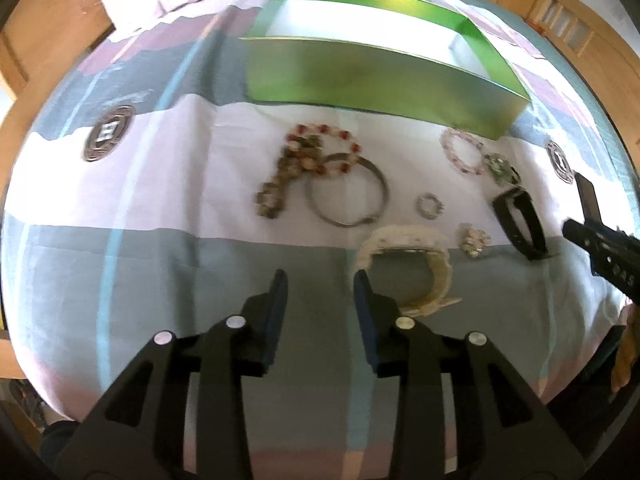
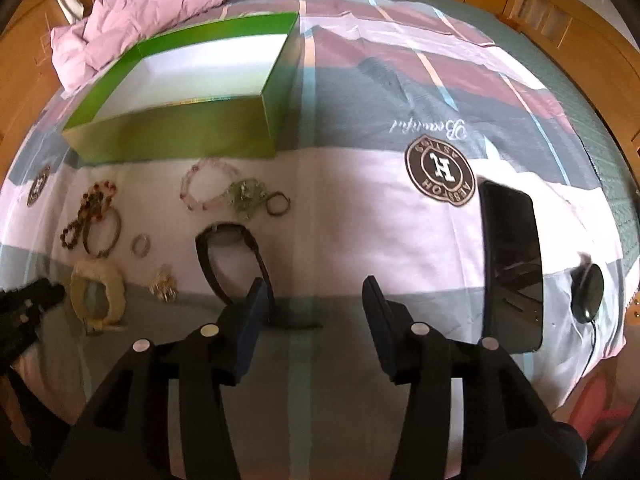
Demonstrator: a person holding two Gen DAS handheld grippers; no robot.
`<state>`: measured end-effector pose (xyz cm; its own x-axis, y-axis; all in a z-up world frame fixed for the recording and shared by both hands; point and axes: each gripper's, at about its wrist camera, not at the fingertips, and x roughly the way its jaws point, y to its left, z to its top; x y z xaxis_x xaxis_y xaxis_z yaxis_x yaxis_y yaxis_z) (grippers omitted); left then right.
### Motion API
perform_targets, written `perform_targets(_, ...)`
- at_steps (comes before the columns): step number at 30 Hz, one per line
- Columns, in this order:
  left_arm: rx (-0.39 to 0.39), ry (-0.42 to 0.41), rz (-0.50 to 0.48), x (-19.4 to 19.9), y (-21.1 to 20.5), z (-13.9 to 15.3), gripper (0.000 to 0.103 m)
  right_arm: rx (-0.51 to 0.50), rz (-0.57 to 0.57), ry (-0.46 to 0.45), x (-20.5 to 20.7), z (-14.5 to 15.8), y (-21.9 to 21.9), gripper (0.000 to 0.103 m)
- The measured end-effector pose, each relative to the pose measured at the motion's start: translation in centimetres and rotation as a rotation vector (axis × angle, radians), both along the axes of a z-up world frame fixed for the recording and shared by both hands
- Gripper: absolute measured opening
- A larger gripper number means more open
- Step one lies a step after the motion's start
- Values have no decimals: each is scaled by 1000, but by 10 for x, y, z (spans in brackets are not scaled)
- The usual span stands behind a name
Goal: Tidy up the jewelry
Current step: 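Grasp the white-strap watch with the left tool while the right tool grasps the black watch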
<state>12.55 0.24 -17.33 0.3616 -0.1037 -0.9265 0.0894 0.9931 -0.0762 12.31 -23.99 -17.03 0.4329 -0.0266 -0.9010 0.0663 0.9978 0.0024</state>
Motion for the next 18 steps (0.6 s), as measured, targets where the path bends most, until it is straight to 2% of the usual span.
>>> perform_targets(8,5,42,-25,13,-19,-19,33,-41,55,38,29,-23,30,49)
perform_targets(13,4,50,-14,20,-16,-27,31,-51,84,70,33,-40,39,28)
perform_targets(14,10,47,-11,21,-16,-28,26,-50,92,66,32,-42,40,26)
perform_targets(16,12,41,-8,20,-14,-29,20,-65,113,57,31,-41,45,12)
perform_targets(18,-1,39,-7,20,-12,-27,9,-52,125,60,29,-40,47,4)
